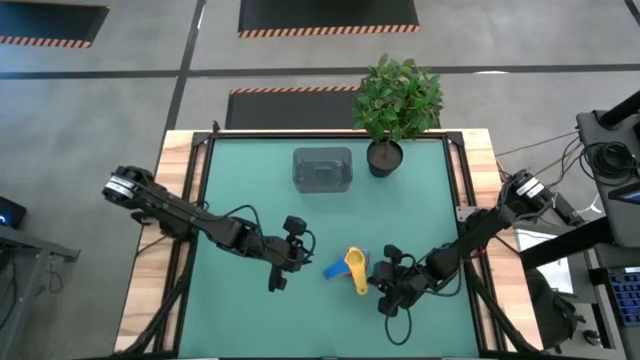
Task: Nest measuring cups in basket
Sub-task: Stack the yellow measuring cup into the blue measuring cup
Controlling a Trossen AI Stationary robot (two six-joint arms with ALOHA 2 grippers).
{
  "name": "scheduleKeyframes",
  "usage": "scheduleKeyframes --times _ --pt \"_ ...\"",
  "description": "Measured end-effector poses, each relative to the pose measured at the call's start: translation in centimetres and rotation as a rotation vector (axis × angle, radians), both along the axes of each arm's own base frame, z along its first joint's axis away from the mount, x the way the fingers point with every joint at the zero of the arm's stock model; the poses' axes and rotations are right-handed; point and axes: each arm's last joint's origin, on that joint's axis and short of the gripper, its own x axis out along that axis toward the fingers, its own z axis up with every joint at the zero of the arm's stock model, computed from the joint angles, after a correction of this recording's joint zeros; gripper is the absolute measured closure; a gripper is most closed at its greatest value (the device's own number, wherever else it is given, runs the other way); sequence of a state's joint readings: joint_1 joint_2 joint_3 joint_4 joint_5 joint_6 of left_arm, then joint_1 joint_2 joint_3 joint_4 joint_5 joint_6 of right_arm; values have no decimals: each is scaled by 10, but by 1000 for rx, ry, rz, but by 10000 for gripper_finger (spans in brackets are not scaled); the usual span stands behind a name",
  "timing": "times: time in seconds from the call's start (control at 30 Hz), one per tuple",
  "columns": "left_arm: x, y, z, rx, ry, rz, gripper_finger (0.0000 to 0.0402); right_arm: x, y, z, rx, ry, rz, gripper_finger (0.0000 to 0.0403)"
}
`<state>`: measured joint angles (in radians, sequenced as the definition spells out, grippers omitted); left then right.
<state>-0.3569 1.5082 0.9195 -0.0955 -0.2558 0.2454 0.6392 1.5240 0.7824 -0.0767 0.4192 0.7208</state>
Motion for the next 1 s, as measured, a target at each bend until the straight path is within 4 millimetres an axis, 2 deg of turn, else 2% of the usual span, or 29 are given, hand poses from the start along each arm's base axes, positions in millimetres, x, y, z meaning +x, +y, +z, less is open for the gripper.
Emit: scheduleKeyframes --times 0.2,0.4,0.53,0.67,0.87,1.0 --pt "0 0 0 3 -1 -2 338 33 16 13 -66 -53 80 394" --pt "1 0 0 4 -3 -4 338 57 21 21 -189 43 123 394" --pt "1 0 -1 5 -1 -4 338 63 23 34 -232 116 126 394" --pt "0 0 -1 6 2 -4 338 67 24 44 -242 94 129 394" --pt "0 0 -1 6 2 -4 338 70 22 46 -282 90 165 394" --pt "1 0 -1 6 2 -4 338 69 24 44 -208 127 242 394"
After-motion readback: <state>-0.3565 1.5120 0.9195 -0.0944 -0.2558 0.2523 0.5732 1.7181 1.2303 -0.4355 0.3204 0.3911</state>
